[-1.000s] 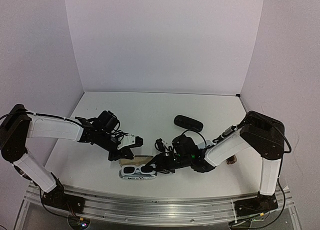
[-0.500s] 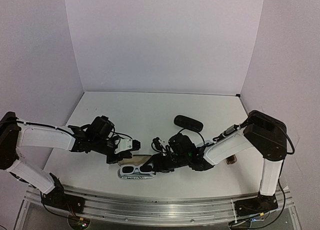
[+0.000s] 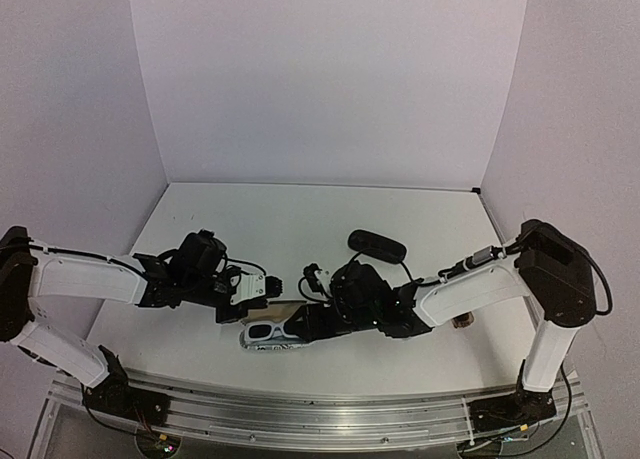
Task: Organize the sunglasses
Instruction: Place the sunglasses in the sunglasses case.
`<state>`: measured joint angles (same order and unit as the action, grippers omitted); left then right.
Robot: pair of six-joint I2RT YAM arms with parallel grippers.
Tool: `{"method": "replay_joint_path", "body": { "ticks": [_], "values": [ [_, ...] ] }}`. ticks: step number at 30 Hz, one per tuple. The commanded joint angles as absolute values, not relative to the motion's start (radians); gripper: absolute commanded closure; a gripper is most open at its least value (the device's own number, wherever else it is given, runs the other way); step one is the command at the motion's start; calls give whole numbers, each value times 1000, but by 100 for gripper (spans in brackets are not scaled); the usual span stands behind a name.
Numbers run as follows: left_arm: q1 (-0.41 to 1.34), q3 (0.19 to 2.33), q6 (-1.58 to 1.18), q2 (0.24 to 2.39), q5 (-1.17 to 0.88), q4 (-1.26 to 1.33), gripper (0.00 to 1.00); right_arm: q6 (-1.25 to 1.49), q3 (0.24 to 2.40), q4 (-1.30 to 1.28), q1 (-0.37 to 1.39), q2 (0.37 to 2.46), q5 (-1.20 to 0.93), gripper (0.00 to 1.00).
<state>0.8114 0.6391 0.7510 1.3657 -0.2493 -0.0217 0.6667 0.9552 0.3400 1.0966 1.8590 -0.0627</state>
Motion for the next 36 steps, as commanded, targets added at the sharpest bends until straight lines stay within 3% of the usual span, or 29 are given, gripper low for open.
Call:
{"method": "replay_joint_path", "body": {
  "ticks": [1, 21, 29, 36],
  "values": [
    [845, 615, 806, 1321, -272, 47, 100, 612, 990, 302, 1089, 1816, 28, 40],
    [865, 598, 816, 1357, -167, 74, 100, 618, 959, 286, 1093, 1771, 92, 29],
    [894, 544, 903, 1341, -101, 155, 100, 439, 875, 292, 1099, 1635, 170, 29],
    [998, 432, 1046, 1335, 20, 316, 100, 374, 867, 345, 1101, 1655, 111, 27]
  ]
}}
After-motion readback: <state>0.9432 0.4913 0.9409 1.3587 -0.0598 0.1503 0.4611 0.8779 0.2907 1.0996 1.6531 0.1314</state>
